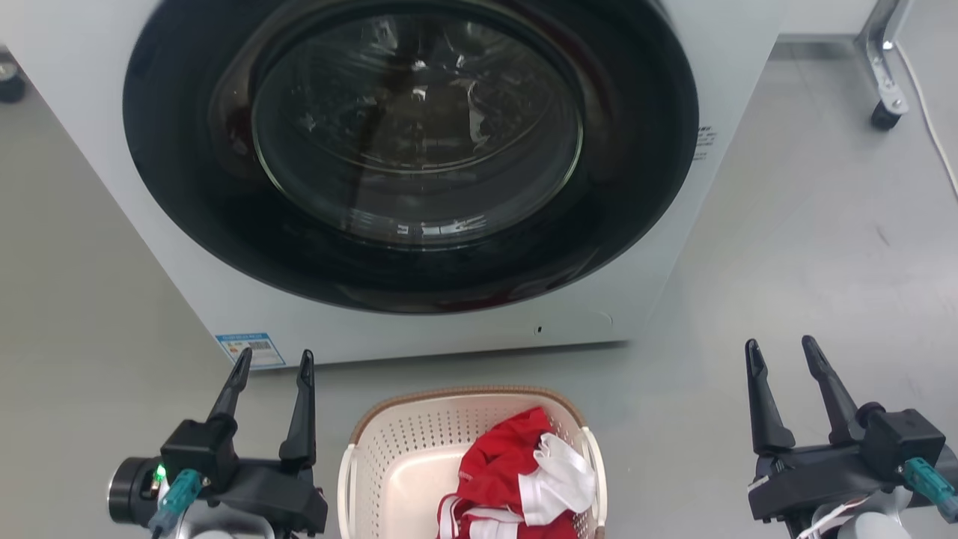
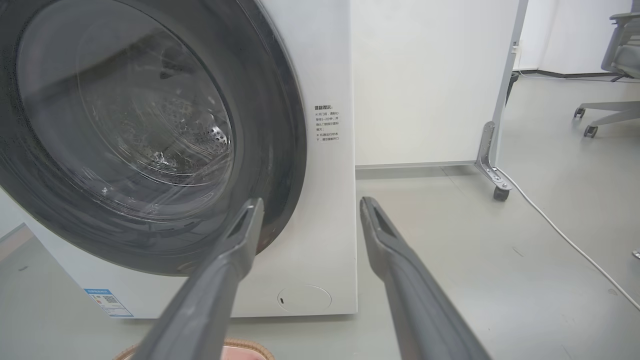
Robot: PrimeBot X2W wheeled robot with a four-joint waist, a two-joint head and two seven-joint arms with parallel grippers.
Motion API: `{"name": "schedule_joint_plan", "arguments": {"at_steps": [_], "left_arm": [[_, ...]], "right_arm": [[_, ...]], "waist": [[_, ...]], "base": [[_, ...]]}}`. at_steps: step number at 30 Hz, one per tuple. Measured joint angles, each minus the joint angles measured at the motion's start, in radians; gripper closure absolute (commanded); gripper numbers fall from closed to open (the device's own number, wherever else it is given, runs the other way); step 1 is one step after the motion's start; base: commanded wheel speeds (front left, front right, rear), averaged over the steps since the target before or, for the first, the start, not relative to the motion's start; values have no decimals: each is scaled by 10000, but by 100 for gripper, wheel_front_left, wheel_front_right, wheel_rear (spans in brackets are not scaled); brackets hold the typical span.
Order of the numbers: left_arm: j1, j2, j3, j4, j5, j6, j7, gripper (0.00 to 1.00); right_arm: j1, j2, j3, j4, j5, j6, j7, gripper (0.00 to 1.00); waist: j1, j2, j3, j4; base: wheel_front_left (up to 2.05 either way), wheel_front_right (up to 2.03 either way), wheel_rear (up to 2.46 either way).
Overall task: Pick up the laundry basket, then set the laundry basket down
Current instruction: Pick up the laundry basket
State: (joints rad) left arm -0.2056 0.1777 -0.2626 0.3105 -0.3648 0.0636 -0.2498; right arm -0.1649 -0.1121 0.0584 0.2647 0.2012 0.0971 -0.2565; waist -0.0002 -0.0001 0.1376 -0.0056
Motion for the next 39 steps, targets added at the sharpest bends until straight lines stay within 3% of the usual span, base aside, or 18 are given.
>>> {"name": "schedule_joint_plan", "arguments": {"at_steps": [11, 39], "left_arm": [[1235, 182, 33, -1547, 155, 251, 12, 0], [1949, 176, 414, -2723, 142, 508, 1252, 0]], "right_arm": [[854, 13, 65, -614, -10, -4, 6, 0], [1173, 6, 176, -1145, -21, -46, 627, 0]], "waist": [[1, 0, -991, 27], [3, 1, -916, 65]], "base": [[0, 0, 0], [0, 0, 0]]}}
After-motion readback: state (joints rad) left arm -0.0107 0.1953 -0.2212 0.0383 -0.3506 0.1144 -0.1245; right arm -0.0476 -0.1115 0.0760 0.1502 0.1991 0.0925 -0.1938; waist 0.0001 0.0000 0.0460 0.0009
